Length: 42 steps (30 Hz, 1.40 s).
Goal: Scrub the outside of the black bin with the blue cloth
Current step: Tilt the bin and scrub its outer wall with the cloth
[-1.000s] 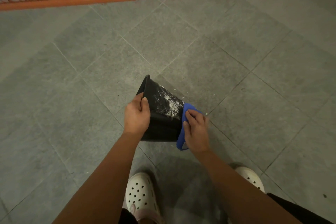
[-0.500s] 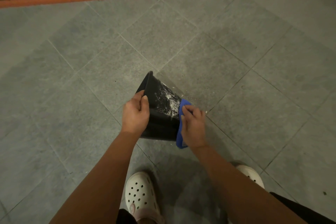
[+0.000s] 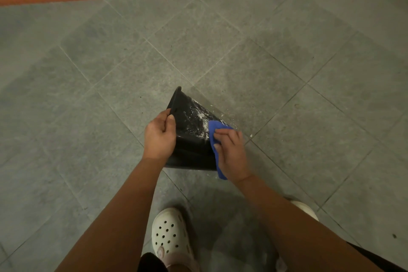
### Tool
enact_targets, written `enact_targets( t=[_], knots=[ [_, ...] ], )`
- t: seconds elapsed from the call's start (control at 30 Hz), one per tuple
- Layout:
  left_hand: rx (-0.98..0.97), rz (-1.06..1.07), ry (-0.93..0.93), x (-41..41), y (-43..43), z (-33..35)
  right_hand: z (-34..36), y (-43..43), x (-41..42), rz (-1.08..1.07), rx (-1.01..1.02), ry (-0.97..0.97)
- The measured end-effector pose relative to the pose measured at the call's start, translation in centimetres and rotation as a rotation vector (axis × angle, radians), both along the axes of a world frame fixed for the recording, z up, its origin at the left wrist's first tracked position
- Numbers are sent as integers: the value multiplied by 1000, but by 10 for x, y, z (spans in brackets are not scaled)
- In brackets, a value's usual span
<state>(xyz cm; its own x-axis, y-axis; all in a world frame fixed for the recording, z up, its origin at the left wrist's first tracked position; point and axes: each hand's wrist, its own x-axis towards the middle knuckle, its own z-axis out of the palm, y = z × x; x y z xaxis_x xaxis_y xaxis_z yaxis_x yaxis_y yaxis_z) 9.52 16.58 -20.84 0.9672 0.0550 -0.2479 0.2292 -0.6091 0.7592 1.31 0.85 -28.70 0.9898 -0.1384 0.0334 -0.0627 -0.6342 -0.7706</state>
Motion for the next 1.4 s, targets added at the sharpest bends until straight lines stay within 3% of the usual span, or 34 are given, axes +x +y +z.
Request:
enact_targets(
  t=[0.17,0.3,0.5,0.67,0.77,0.9,1.2,1.4],
  knots=[
    [36,20,-44,-1,-3,-3,-10,-13,3,-96,17,170],
    [36,-8,-24,2,-3,-4,-11,-19,-13,26,-49,168],
    [15,37,19,3,-4,-3,-13,-3,-9,-149,-25,89],
    [22,54,38,-2,-2,-4,-10,10,-7,-69,-54,-36],
    [-18,63,39,-4,-2,-3,-14,-1,9,-62,-22,40],
    [1,17,43,-4,-10,-1,-19,-8,6,-237,-10,114],
    [-67,14,58,-2,-13,2,-10,15,-4,-224,-36,-84],
    [-132,-14,63,-3,-20,11,-17,0,1,-387,32,73]
  ],
)
